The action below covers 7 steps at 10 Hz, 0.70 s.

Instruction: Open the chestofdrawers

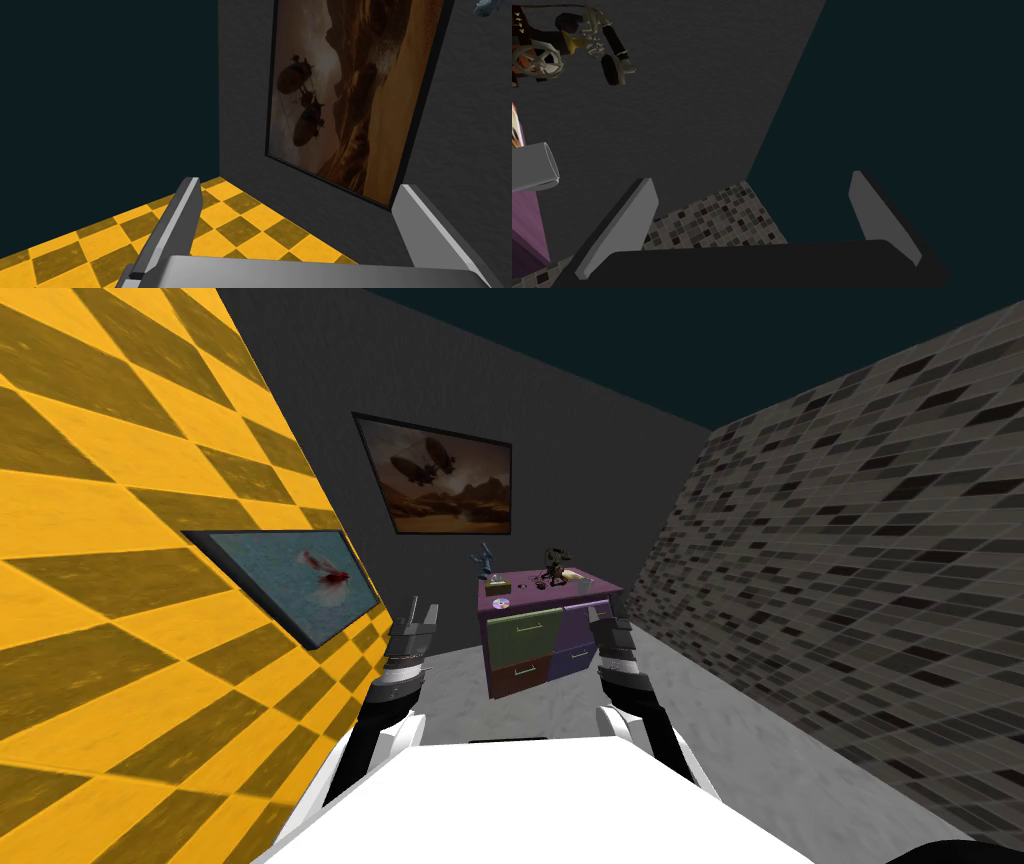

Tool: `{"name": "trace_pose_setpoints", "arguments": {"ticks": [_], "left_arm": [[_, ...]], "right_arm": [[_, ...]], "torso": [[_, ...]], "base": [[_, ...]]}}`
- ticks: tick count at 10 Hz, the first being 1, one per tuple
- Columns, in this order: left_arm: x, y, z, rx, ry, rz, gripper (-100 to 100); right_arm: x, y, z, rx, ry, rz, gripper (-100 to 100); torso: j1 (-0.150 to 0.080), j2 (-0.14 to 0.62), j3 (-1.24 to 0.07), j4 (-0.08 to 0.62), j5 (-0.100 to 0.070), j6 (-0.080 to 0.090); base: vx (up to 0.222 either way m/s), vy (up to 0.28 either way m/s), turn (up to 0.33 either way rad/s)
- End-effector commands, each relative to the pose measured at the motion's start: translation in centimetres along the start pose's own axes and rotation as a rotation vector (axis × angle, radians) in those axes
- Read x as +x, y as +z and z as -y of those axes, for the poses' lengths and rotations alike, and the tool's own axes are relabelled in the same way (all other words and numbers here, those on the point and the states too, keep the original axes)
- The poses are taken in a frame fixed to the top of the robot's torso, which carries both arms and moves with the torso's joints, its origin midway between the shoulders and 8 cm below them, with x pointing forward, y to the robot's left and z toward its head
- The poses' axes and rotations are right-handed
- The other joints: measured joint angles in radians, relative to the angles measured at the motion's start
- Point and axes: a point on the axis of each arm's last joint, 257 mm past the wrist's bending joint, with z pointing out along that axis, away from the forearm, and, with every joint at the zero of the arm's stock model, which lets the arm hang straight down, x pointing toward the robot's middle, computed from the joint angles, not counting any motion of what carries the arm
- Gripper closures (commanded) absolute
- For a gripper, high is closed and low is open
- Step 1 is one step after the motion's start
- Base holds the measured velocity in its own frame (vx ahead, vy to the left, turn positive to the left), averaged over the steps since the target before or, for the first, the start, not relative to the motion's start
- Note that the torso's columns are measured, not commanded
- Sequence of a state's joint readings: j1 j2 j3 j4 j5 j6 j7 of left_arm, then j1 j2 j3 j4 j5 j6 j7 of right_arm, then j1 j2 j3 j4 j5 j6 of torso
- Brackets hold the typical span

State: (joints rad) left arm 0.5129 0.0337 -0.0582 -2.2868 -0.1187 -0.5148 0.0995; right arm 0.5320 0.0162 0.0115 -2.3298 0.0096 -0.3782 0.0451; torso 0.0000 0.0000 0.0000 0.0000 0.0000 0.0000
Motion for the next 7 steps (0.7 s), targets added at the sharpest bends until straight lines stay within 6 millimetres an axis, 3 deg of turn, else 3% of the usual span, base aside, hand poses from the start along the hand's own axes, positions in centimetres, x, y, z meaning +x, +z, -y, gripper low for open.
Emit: {"name": "trace_pose_setpoints", "arguments": {"ticks": [1,7], "left_arm": [[0.0,0.0,0.0,0.0,0.0,0.0,0],[0.0,0.0,0.01,0.0,0.0,0.0,0]], "right_arm": [[0.0,0.0,0.0,0.0,0.0,0.0,0],[0.0,0.0,-0.02,0.0,0.0,0.0,0]], "torso": [[0.0,0.04,-0.082,0.041,0.0,0.0],[0.0,0.47,-0.939,0.47,0.0,0.0]], "base": [[0.0,0.0,0.0],[0.0,0.0,0.0]]}}
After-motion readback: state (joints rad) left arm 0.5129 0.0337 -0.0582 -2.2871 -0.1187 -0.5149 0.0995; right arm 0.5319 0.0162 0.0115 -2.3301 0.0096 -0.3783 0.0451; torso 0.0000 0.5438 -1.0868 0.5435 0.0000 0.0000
